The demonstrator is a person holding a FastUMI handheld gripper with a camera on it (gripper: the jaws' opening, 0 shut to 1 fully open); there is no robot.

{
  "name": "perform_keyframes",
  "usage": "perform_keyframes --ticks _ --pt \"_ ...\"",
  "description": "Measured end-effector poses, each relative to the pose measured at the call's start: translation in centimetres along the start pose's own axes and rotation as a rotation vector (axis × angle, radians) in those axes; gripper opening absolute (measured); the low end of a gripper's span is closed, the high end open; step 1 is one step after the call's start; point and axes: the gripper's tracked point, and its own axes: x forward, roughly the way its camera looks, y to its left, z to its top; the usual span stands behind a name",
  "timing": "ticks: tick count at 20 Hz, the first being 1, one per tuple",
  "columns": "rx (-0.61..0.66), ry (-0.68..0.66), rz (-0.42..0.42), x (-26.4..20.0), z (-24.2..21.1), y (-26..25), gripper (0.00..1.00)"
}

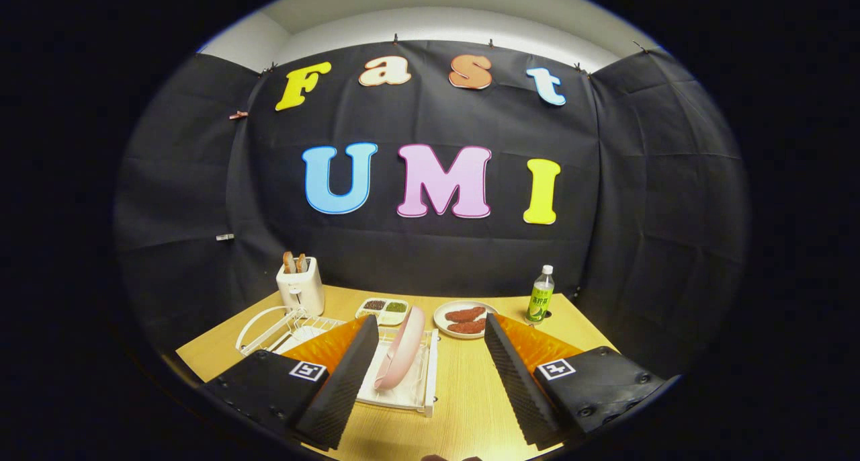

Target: Take the plate from the dish rack, then take the spoon from the basket and place it into the plate.

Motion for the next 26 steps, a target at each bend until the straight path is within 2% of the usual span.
perform_keyframes --ticks 4,11,16,19,26 --pt "-0.027 0.069 -0.024 3.2 -0.6 0.1 0.97" --pt "-0.084 0.213 -0.008 9.4 -3.4 2.6 0.98" --pt "-0.135 0.35 -0.077 13.3 -7.3 2.8 0.95" --pt "-0.108 0.431 -0.118 14.4 -9.5 2.7 0.88" --pt "-0.044 0.519 -0.212 16.0 -11.7 1.3 0.59"
